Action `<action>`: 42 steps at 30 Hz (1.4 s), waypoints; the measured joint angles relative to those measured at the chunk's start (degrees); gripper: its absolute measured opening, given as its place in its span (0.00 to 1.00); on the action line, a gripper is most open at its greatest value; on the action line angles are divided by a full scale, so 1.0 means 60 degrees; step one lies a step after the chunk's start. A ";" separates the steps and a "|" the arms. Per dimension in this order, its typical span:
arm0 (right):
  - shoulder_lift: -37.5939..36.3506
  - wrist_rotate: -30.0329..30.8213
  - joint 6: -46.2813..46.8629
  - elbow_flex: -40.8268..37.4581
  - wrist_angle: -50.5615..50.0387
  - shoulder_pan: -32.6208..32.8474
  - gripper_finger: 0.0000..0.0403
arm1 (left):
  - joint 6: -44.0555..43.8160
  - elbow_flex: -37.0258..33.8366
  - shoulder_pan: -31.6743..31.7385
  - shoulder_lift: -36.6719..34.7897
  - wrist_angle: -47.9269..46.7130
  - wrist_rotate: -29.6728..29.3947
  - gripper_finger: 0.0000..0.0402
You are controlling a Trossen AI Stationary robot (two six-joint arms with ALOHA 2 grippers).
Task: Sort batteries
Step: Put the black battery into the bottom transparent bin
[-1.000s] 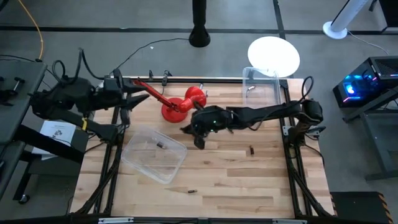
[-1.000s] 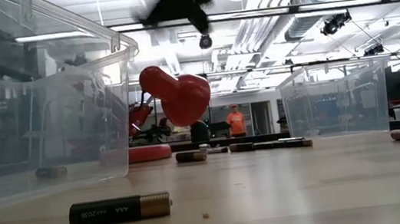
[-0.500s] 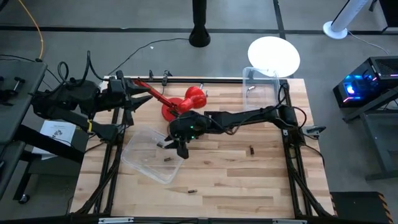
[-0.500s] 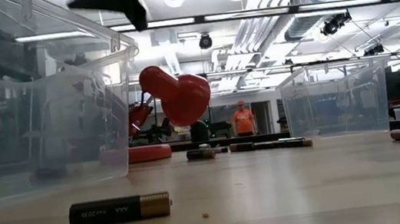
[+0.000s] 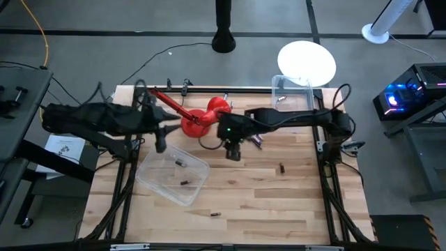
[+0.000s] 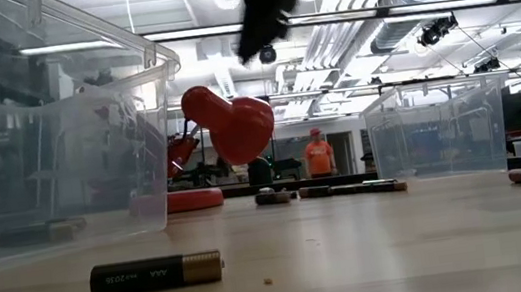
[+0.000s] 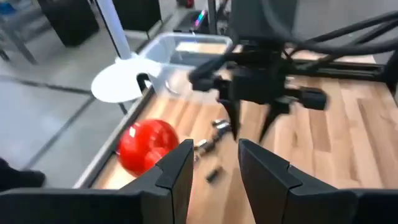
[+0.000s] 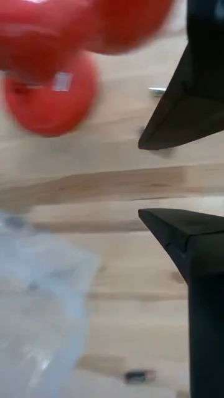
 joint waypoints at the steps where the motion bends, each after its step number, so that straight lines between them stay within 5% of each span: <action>1: -0.0175 0.0000 0.0195 -0.0626 0.0318 -0.0060 0.39 | -0.0178 -0.0159 0.0000 0.0032 0.0182 0.0109 0.30; 6: -0.0730 0.0388 0.1908 -0.3553 0.2783 -0.0267 0.39 | -0.0638 -0.0821 0.0000 0.0074 0.1348 0.1008 0.30; 11: -0.0669 0.0441 0.2340 -0.4735 0.4847 -0.0515 0.39 | -0.0585 -0.1028 0.0022 -0.0077 0.2032 0.0938 0.30; 18: -0.0474 0.1608 0.0341 -0.4860 0.5550 -0.1162 0.39 | -0.0500 -0.1042 0.0310 -0.0165 0.2033 0.0788 0.30; 30: 0.0604 0.0795 -0.0169 -0.4867 0.5586 -0.2059 0.39 | -0.0983 -0.1042 0.0346 -0.0161 0.1975 0.0785 0.30; 42: 0.0968 0.0610 -0.0502 -0.4867 0.5573 -0.1814 0.39 | -0.1064 -0.1042 0.0346 -0.0161 0.1978 0.0781 0.30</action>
